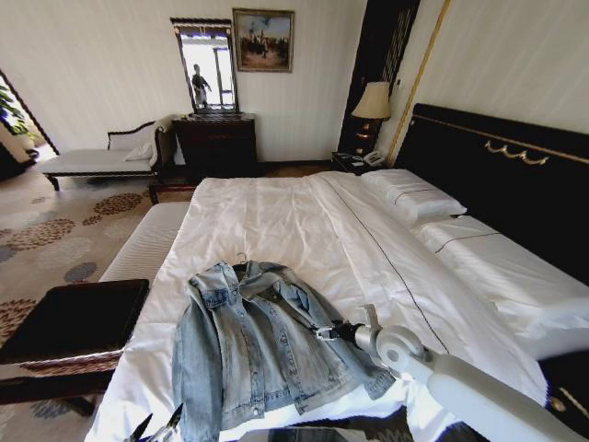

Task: Pick up the clothes from the bed and hang them on the clothes hanger.

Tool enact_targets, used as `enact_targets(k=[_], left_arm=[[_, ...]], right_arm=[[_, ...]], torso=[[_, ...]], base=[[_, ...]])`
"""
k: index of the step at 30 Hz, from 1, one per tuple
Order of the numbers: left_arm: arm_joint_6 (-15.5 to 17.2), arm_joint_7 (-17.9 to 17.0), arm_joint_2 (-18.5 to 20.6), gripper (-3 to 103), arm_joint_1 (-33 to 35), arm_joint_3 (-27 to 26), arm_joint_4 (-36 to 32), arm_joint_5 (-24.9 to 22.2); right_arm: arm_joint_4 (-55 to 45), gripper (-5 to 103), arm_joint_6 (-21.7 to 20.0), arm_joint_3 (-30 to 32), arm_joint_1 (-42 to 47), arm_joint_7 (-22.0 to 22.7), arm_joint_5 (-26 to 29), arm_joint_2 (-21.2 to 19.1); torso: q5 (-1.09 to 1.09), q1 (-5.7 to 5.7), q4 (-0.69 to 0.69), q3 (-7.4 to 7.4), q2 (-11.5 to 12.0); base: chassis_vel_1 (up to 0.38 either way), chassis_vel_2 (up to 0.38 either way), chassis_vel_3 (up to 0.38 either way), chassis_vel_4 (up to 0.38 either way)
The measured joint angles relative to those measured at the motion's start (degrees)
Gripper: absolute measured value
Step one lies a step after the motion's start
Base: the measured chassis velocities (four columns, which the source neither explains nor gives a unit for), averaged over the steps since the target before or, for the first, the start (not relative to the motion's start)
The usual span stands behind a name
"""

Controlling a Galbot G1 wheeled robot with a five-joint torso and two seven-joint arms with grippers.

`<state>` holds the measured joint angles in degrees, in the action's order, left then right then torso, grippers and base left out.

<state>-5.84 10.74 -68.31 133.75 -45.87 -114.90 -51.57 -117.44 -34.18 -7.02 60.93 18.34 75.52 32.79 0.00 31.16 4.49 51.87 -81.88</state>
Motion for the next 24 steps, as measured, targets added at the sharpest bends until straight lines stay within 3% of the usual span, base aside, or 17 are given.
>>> enact_targets(k=[8,24], left_arm=[[2.5,-1.7,1.0,100,-2.0,0.5,2.9,-3.0],[8.1,-1.7,2.3,100,-12.5,6.4,10.0,-4.3]], right_arm=[[0.8,100,-5.2,0.8,3.0,2.8,3.3,-0.3],[7.4,100,-8.1,-1.3,3.3,4.6,2.7,3.7]], torso=[[-0.01,-0.01,0.01,0.0,0.0],[-0.01,0.0,0.01,0.0,0.0]], base=[[0.0,0.0,0.0,0.0],[0.0,0.0,0.0,0.0]])
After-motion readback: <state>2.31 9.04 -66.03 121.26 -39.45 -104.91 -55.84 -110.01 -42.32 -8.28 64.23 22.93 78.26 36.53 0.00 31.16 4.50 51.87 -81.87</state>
